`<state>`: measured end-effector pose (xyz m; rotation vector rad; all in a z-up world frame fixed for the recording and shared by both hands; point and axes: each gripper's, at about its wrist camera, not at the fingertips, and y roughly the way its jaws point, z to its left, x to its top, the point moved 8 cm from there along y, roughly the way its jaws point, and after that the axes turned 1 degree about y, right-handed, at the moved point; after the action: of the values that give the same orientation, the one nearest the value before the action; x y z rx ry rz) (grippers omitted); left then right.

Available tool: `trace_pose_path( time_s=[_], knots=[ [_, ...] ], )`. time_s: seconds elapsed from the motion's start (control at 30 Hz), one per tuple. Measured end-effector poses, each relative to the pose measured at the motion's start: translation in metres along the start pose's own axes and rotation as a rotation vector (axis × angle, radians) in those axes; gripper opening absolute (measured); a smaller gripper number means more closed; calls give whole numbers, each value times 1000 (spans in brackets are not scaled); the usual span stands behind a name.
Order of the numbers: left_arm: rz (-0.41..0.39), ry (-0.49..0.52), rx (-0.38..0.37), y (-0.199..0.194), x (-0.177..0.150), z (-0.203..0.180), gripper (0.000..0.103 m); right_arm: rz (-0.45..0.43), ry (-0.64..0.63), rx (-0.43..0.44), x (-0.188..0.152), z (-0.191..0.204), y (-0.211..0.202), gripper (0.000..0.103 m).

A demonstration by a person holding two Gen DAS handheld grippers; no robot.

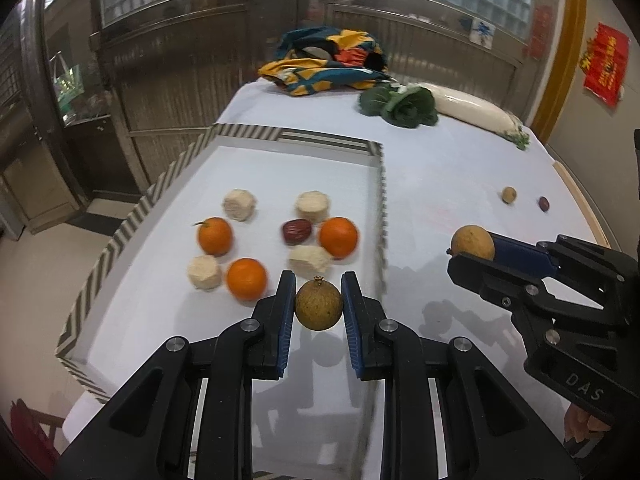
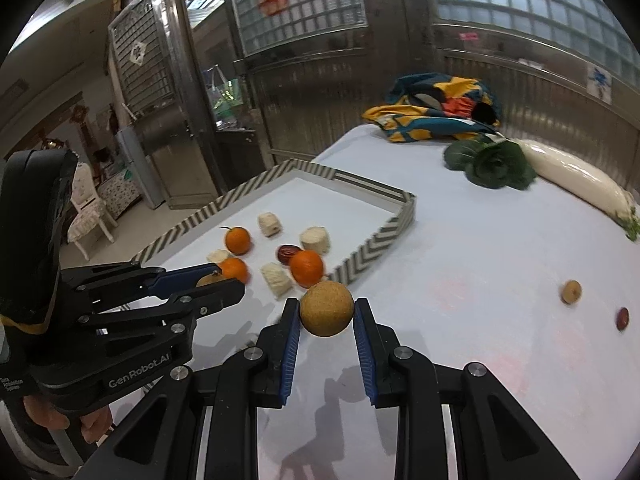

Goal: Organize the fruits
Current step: 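Carry both held yellow fruits over the striped tray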

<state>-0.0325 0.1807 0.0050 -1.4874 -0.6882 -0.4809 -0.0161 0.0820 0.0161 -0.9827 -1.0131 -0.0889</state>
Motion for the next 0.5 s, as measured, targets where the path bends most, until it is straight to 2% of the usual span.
trace_pose_path(
  time_s=[0.5],
  knots=[
    [8, -97, 58, 4, -2, 55, 22, 25, -70, 76, 16, 48, 28, 26]
  ],
)
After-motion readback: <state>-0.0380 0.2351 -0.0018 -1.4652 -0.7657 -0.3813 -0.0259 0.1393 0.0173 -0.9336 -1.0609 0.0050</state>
